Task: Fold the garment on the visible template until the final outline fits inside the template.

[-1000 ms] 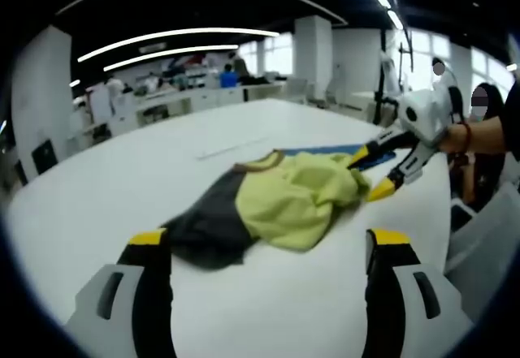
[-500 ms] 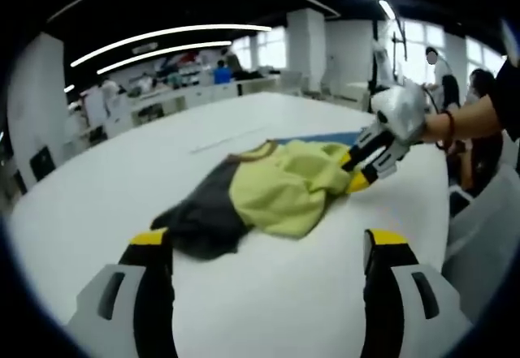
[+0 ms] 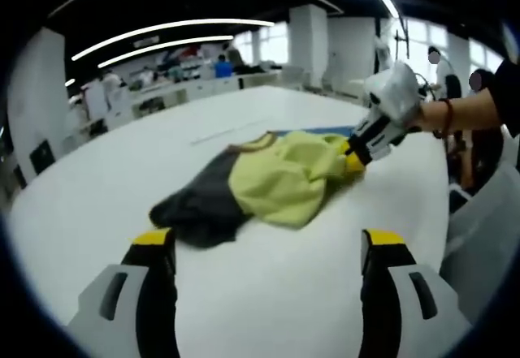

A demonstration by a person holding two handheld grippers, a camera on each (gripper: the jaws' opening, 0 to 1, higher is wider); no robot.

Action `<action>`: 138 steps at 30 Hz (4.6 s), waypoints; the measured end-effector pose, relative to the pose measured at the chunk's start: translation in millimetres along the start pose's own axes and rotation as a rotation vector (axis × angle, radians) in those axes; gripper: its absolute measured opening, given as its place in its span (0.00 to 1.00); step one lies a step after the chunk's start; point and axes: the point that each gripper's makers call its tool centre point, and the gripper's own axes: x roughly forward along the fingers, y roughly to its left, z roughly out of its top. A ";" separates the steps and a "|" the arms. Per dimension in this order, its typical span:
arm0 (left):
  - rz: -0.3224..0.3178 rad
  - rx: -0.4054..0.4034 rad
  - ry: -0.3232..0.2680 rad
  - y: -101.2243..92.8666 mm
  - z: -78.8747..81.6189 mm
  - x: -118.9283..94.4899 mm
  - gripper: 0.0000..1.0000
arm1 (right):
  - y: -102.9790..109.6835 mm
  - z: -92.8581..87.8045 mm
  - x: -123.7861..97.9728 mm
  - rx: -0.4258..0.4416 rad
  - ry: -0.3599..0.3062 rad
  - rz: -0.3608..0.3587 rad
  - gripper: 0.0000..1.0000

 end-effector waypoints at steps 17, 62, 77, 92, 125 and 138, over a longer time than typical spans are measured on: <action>0.001 0.009 -0.005 1.1 2.5 0.6 0.88 | -50.5 57.7 -40.2 0.264 -0.174 -0.041 0.01; -0.071 0.012 -0.016 -21.0 15.2 30.1 0.71 | -167.3 -1.7 24.1 0.588 -0.008 -0.262 0.01; -0.123 0.062 -0.048 -51.8 31.8 41.1 0.63 | -163.6 10.6 -5.5 0.594 -0.056 -0.276 0.23; -0.212 -0.025 -0.116 -95.8 58.1 72.0 0.51 | -152.9 -8.6 -46.6 0.606 -0.057 -0.309 0.34; -0.232 -0.086 -0.058 -127.8 72.9 202.5 0.31 | -137.2 -53.3 -58.0 0.726 -0.022 -0.291 0.26; -0.149 0.004 -0.013 -119.6 66.3 227.9 0.22 | -130.1 -59.9 -48.6 0.764 -0.030 -0.268 0.17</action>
